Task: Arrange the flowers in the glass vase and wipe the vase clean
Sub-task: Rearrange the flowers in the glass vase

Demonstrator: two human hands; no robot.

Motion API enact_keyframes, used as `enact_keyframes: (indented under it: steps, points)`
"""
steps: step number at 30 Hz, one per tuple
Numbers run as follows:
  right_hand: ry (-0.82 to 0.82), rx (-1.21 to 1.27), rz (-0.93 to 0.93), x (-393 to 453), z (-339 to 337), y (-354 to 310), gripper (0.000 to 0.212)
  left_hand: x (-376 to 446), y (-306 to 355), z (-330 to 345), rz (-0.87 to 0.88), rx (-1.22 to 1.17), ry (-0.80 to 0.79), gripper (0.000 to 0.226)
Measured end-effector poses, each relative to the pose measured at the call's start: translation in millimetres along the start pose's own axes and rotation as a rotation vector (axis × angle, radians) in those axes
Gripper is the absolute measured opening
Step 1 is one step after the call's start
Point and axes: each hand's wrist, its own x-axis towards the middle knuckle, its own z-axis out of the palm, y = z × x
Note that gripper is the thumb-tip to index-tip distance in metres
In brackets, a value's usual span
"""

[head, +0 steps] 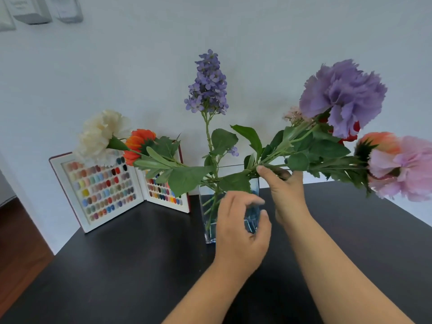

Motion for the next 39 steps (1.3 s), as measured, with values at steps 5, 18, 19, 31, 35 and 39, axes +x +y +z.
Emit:
enact_keyframes:
  steps: [5, 18, 19, 31, 35, 39]
  points:
    - [-0.057, -0.013, 0.109, 2.6, -34.9, -9.1, 0.014, 66.1, 7.6, 8.4, 0.035, 0.245, -0.138, 0.030]
    - [0.023, 0.035, 0.017, 18.2, -54.5, -33.3, 0.012, 106.1, -6.1, 34.2, -0.063, 0.462, -0.240, 0.022]
    - [0.007, -0.039, -0.010, 20.8, -52.8, -37.1, 0.014, 109.7, -6.1, 32.1, -0.074, 0.445, -0.256, 0.021]
    - [-0.309, -0.737, -0.123, 62.1, 2.1, -113.4, 0.018, 146.6, -16.7, 9.9, -0.198, 0.503, -0.326, 0.021]
    - [-0.372, -0.850, -0.115, 68.0, 20.1, -126.1, 0.014, 148.0, -17.6, 6.8, -0.170, 0.563, -0.294, 0.021]
    - [-0.402, -0.882, -0.067, 71.6, 34.6, -122.5, 0.012, 146.4, -24.0, 6.9, -0.202, 0.574, -0.322, 0.023]
